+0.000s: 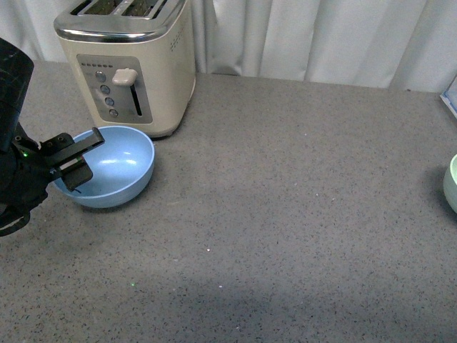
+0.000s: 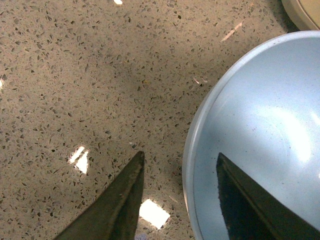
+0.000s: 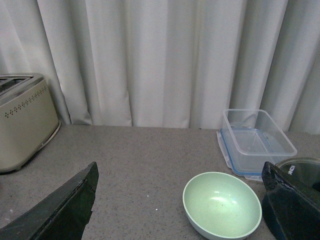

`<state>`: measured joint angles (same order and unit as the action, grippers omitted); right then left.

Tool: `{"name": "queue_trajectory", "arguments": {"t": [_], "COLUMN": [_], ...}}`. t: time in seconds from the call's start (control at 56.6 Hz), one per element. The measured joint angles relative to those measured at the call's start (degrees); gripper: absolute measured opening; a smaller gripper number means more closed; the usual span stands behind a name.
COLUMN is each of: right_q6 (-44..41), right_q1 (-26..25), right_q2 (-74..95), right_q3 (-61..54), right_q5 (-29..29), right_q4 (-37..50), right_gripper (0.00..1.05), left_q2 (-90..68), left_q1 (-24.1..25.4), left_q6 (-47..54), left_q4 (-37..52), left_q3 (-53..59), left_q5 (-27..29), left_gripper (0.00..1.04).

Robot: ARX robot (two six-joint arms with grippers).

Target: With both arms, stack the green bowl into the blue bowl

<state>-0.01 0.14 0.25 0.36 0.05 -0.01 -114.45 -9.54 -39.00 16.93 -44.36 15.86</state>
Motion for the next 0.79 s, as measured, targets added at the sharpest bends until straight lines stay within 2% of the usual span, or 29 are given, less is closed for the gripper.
{"name": "queue_trajectory", "arguments": {"t": [0.141,0.23,0.565,0.795], "right_q6": [0.02,0.02,0.0,0.02], "right_q1": [0.0,0.0,0.0,0.0], "right_q2": [0.0,0.0,0.0,0.0], "right_q3": [0.0,0.0,0.0,0.0], "right_q5": [-0.02,0.0,-0.02,0.0], "right_q4": [0.0,0.0,0.0,0.0], "right_gripper": [0.96,0.96,0.96,0.96], "left_q2": [0.2,0.81,6.93,9.35], "left_q1": [-0.57,-0.96,-3.63,-7.85], "left_q6": [-0.42,-1.14,-3.82,-6.51], "left_q4": [0.83,1.18,2.49,6.12], "left_q3": [0.92,1.62,5.53,10.73], "left_q5": [-0.76,-1.14,-3.98,-5.35], "left_gripper": [0.15,0.04,0.04,0.04]}}
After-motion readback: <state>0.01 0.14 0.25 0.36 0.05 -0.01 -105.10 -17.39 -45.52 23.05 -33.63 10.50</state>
